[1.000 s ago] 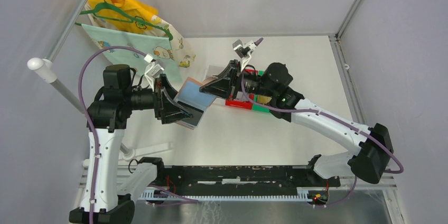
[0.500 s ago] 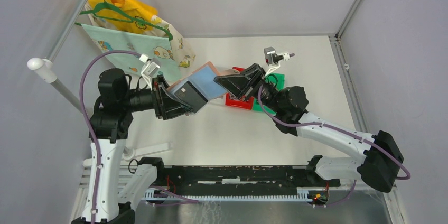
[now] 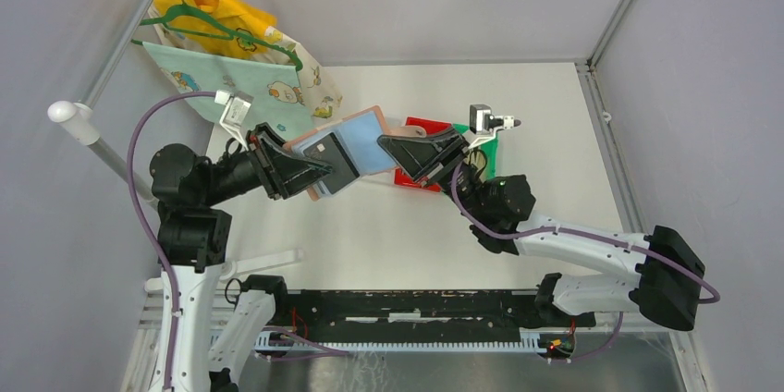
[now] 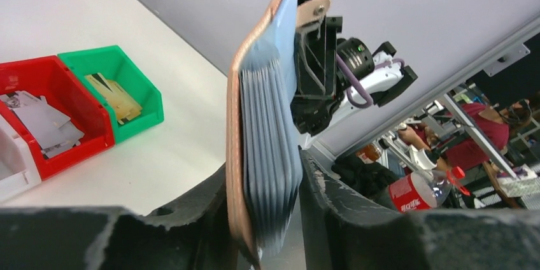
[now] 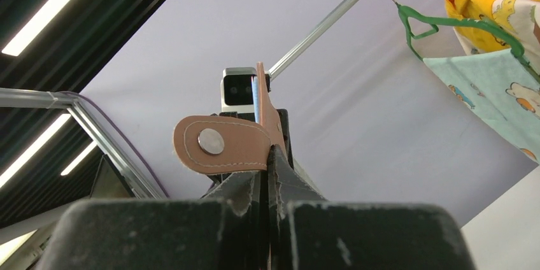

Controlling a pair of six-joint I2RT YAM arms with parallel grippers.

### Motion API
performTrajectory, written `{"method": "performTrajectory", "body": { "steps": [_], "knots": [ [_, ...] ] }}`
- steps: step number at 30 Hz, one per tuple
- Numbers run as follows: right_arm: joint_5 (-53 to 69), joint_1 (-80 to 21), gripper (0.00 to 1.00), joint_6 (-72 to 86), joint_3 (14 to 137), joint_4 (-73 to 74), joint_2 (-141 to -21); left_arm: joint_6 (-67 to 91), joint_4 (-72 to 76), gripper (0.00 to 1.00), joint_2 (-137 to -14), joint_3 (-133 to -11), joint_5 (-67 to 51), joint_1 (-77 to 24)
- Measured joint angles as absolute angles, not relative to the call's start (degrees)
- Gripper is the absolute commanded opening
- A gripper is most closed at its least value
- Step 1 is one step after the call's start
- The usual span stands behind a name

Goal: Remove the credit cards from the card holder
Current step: Remove the credit card from the card holder.

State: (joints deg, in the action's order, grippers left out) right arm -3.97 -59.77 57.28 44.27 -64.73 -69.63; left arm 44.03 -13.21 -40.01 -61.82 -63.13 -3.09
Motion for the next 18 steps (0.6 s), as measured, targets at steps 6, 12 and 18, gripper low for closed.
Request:
{"method": "performTrajectory", "body": {
  "steps": [6, 12, 18],
  "knots": [
    [-7.4, -62.8, 0.00, 57.2, 44.2, -64.9, -70.4, 46.4, -10.6, 0.38, -39.6, -61.5, -60.0, -3.1],
    [-11.1, -64.5, 0.00, 56.9, 43.9, -65.2, -70.7, 46.0, -10.9, 0.19, -39.6, -60.7, -58.1, -3.1],
    [-15.1, -65.6, 0.61, 56.3, 41.3, -65.1, -70.7, 41.3, -16.1, 0.03, -39.9, -60.3, -57.1, -3.1]
  ]
}}
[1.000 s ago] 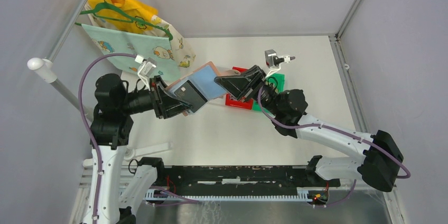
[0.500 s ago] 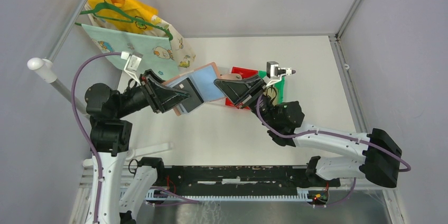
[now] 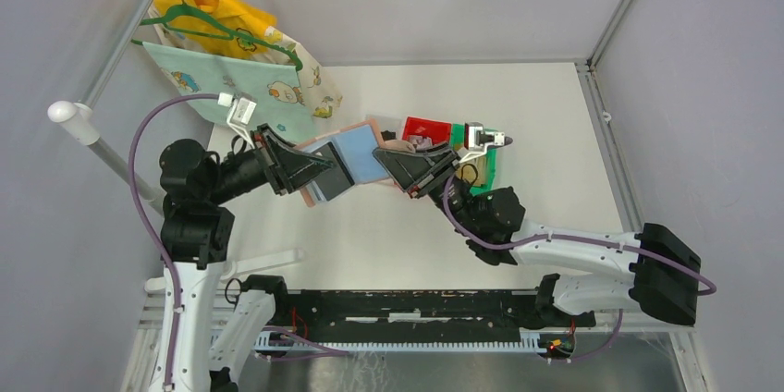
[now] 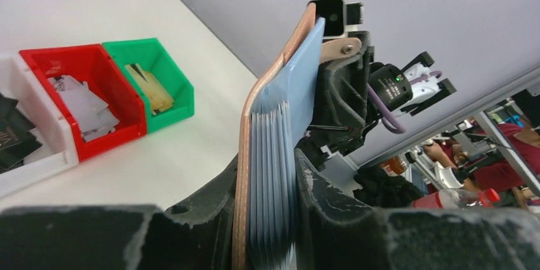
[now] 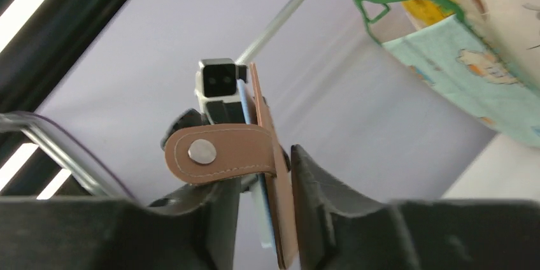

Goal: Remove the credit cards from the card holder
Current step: Remove the credit card from the card holder.

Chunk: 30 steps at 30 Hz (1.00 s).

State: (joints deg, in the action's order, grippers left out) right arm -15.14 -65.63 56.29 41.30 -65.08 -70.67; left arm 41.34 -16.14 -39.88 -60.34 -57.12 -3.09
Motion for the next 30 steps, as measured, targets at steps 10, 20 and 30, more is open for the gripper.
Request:
{"method": "performTrajectory", "body": {
  "steps": [10, 20, 30],
  "knots": [
    [5.7, -48.4, 0.98, 52.6, 39.7, -52.6, -67.3, 3.5, -47.7, 0.05, -55.3, -74.2, -62.2, -3.1],
    [29.0, -45.1, 0.98, 29.3, 63.5, -20.8, -72.1, -32.0, -78.8, 0.04, -70.6, -79.6, -58.7, -5.0],
    [43.5, -45.1, 0.91, 14.7, 71.1, -3.0, -81.8, -37.4, -83.7, 0.02, -68.8, -79.6, -58.0, -11.0]
  ]
}}
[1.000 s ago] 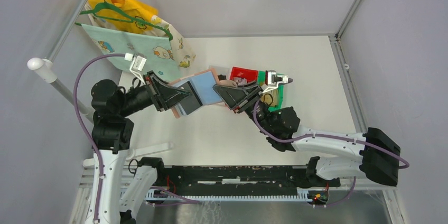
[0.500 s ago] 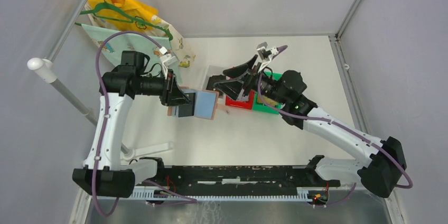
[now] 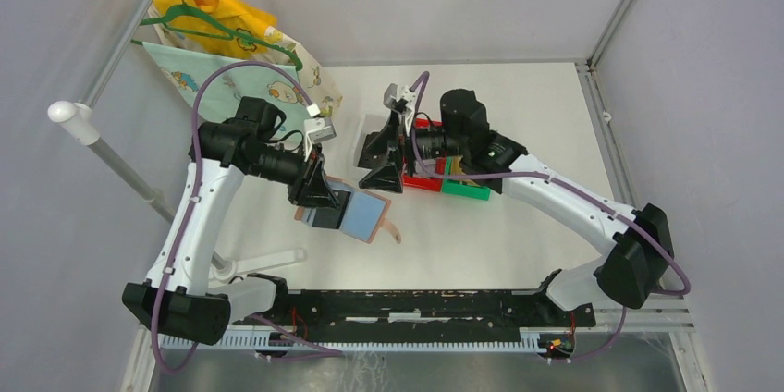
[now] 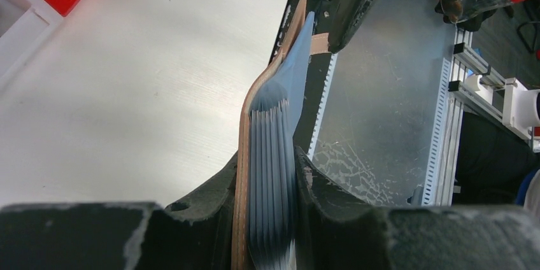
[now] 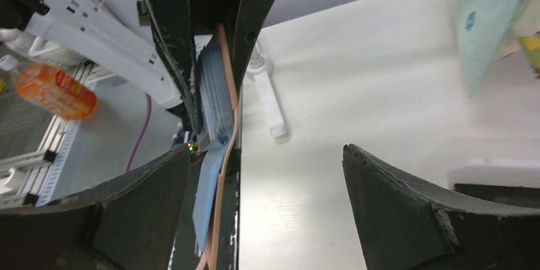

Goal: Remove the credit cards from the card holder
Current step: Remove the credit card from the card holder.

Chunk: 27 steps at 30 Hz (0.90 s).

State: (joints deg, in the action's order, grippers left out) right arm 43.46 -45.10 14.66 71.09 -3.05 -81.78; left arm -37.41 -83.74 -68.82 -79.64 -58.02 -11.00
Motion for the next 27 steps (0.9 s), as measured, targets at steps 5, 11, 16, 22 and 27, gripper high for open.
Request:
{"method": "performTrajectory", "body": {
  "steps": [5, 11, 16, 22, 27],
  "knots": [
    [48.7, -45.3, 0.84, 13.8, 70.0, -2.1, -82.5, -38.0, -83.9, 0.02, -68.8, -79.6, -57.1, -11.1],
    [51.1, -46.8, 0.73, 14.6, 68.6, -2.9, -84.0, -36.6, -81.2, 0.03, -68.8, -79.6, -56.5, -11.1],
    [51.2, -47.8, 0.29, 15.5, 68.7, -2.9, -87.5, -33.6, -76.2, 0.11, -68.7, -79.4, -55.5, -11.1],
    [50.6, -47.5, 0.00, 18.1, 68.1, -4.4, -88.5, -31.9, -73.1, 0.54, -68.1, -77.7, -55.6, -11.1],
    [49.8, -46.4, 0.00, 25.2, 61.9, -13.7, -86.3, -27.3, -68.7, 0.59, -64.9, -72.9, -56.6, -11.1]
  ]
}}
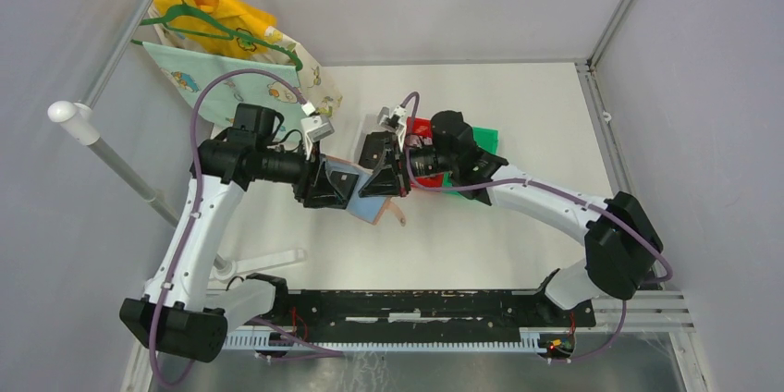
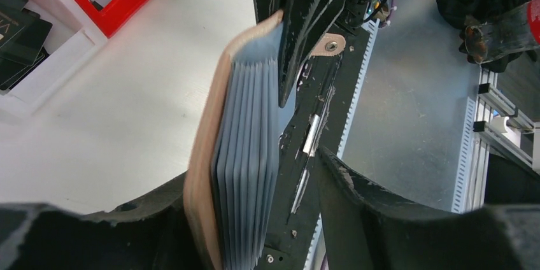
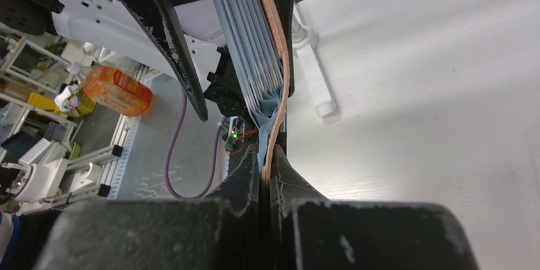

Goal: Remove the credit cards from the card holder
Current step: Remove the credit card from the card holder.

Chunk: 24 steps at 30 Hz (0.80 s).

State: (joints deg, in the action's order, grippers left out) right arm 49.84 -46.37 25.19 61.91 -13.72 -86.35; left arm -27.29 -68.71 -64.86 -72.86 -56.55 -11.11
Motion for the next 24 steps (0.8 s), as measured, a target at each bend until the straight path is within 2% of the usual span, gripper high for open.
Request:
{"method": "performTrajectory", "body": {
  "steps": [4, 8, 10, 14, 17, 21, 24],
  "knots": [
    [49.3, -46.0, 0.00, 29.8, 59.2, -19.0, -84.9, -24.1, -65.1, 0.48, -61.4, -69.7, -57.3, -11.1],
    [49.2, -46.0, 0.00, 32.2, 58.2, -22.3, -83.8, -21.1, -62.2, 0.44, -59.2, -69.4, -57.8, -11.1],
    [49.2, -46.0, 0.00, 32.8, 58.1, -23.4, -83.3, -19.5, -60.6, 0.45, -58.5, -69.4, -58.2, -11.1],
    [49.3, -46.0, 0.00, 33.2, 57.2, -24.8, -81.8, -15.1, -57.3, 0.57, -58.0, -69.4, -59.9, -11.1],
    [49.3, -46.0, 0.00, 33.3, 56.7, -25.3, -80.9, -10.4, -54.8, 0.58, -58.0, -69.4, -62.1, -11.1],
    [49.3, -46.0, 0.00, 33.7, 56.3, -26.2, -80.4, -6.1, -52.2, 0.47, -58.0, -69.4, -65.1, -11.1],
    [49.5, -46.0, 0.00, 34.7, 55.8, -27.4, -80.0, -4.8, -51.4, 0.43, -57.9, -69.4, -66.4, -10.9]
  ]
}}
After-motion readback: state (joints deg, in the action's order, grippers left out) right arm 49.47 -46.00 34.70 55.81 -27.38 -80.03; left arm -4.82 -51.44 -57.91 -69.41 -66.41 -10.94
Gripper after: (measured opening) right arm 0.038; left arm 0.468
